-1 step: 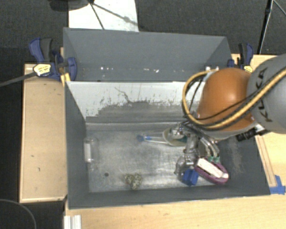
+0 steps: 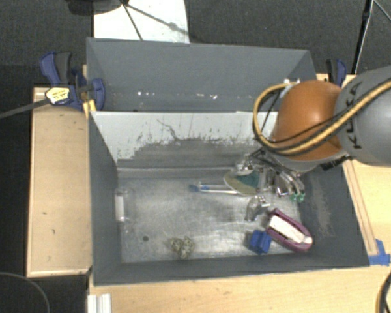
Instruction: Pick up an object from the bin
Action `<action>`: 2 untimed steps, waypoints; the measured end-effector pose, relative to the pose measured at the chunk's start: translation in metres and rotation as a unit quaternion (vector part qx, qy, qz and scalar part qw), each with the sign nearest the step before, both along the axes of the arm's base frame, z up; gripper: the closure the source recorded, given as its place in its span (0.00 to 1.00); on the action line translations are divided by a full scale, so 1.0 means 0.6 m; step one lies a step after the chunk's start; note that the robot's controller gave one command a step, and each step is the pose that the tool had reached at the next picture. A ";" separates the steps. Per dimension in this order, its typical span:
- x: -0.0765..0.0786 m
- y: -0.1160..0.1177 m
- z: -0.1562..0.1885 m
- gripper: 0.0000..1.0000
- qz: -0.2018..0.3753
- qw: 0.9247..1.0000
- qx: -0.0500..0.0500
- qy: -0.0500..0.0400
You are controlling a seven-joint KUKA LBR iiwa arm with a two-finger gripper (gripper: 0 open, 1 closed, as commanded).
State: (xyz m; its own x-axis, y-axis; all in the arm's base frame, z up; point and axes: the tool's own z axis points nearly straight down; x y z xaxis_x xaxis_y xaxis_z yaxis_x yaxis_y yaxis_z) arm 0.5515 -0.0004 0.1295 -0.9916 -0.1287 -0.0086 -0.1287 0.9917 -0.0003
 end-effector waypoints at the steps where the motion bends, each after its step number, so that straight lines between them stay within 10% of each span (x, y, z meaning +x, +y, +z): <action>1: 0.003 -0.048 -0.095 0.00 -0.040 0.999 0.001 -0.004; 2: 0.004 -0.048 -0.088 1.00 -0.039 0.999 0.000 -0.005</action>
Offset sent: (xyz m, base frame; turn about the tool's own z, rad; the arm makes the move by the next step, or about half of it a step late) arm -0.0031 -0.0285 -0.0595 0.0786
